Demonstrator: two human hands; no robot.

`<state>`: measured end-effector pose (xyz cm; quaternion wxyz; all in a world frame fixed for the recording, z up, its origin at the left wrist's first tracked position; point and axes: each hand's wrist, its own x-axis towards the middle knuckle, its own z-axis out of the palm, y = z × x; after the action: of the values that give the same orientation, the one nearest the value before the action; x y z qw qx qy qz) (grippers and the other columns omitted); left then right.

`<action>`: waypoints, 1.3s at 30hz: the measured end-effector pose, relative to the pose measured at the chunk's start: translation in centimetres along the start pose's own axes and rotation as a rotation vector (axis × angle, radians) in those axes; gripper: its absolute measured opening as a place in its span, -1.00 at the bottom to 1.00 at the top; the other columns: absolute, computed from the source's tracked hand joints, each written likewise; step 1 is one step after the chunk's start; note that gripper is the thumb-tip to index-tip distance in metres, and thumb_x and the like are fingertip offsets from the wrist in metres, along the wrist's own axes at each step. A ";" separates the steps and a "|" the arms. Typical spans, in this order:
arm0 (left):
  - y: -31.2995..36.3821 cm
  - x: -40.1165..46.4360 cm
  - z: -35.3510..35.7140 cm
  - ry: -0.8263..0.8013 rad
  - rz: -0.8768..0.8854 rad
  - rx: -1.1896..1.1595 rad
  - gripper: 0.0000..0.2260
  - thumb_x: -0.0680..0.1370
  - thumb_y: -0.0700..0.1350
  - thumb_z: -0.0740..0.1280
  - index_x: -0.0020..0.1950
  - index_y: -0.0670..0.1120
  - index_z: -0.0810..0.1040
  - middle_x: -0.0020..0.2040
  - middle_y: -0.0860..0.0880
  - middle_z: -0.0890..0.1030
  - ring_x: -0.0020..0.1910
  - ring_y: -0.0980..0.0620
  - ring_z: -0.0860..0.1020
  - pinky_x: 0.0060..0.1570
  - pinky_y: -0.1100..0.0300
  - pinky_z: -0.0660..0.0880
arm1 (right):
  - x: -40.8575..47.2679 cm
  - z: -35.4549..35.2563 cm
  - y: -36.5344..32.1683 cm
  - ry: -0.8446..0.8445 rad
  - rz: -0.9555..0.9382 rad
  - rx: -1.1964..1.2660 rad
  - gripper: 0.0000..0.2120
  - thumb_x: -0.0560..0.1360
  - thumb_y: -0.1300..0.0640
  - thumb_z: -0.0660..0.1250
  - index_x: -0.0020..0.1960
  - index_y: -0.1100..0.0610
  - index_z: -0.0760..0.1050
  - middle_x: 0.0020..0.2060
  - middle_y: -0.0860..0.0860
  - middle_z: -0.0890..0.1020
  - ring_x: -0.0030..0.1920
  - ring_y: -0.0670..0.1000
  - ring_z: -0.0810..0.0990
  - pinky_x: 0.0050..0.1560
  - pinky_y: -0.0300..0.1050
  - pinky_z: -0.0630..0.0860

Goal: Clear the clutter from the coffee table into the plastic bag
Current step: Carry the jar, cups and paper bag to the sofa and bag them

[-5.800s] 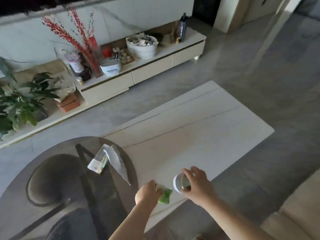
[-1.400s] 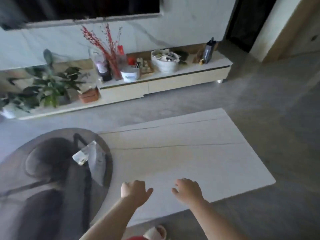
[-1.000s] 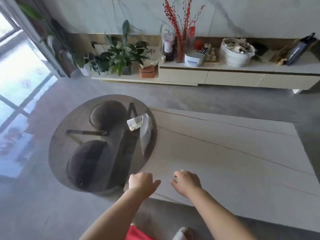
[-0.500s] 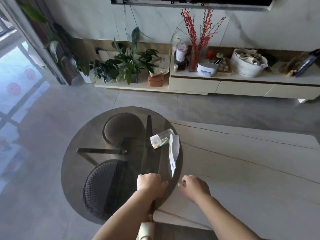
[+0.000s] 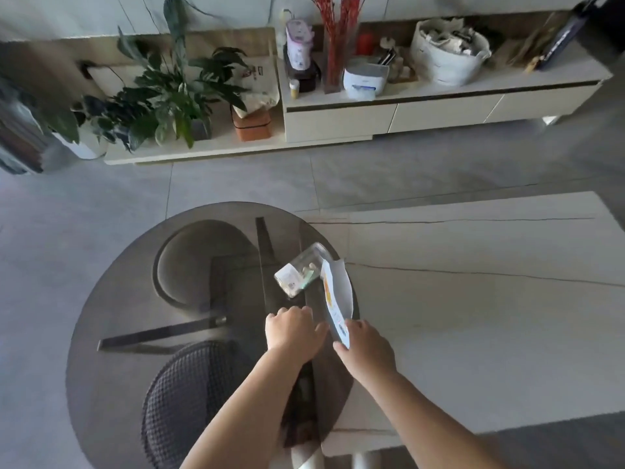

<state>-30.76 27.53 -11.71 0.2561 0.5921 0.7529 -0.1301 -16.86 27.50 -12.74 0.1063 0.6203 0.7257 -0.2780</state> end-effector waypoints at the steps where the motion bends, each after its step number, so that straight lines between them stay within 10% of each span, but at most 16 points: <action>1: 0.1 1.3 0.3 0.009 0.007 -0.004 -0.59 0.57 0.23 0.11 0.18 -0.02 0.51 0.11 -0.01 0.59 0.16 -0.04 0.50 0.16 0.06 0.37 | 1.0 0.7 0.2 0.010 0.014 -0.002 -0.63 0.55 -0.06 0.20 0.29 0.10 0.36 0.18 0.03 0.49 0.17 0.08 0.52 0.07 -0.04 0.48; 13: -0.2 16.3 5.7 0.117 0.048 -0.030 -0.44 0.55 0.19 0.19 0.51 0.05 0.16 0.49 -0.02 0.21 0.46 -0.05 0.20 0.34 0.04 0.27 | 12.0 5.0 1.8 0.122 0.035 0.079 -0.26 0.54 -0.03 0.26 0.54 -0.03 -0.12 0.54 0.10 0.01 0.48 0.13 0.22 0.23 -0.03 0.47; 21: -0.6 21.7 7.2 0.109 0.006 0.035 -0.39 0.53 0.17 0.26 0.50 0.04 0.12 0.57 -0.07 0.01 0.53 -0.14 0.05 0.44 -0.09 0.17 | 15.0 6.5 2.1 0.185 0.009 0.087 -0.37 0.56 -0.05 0.20 0.52 -0.05 -0.04 0.47 0.04 0.20 0.28 0.10 0.48 0.02 -0.03 0.55; 39: -0.8 19.0 9.9 0.044 -0.135 0.085 -0.07 0.45 0.08 0.44 0.56 -0.05 -0.15 0.38 -0.07 0.29 0.35 -0.08 0.34 0.16 0.06 0.43 | 11.8 4.6 4.8 0.154 0.032 0.073 -0.41 0.56 0.03 0.22 0.49 -0.05 0.02 0.28 0.02 0.37 0.04 0.07 0.59 -0.19 -0.15 0.42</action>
<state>-32.38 38.04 -30.35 0.2049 0.5530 0.7903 -0.1660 -15.57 35.33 -23.77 0.0319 0.6548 0.7112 -0.2538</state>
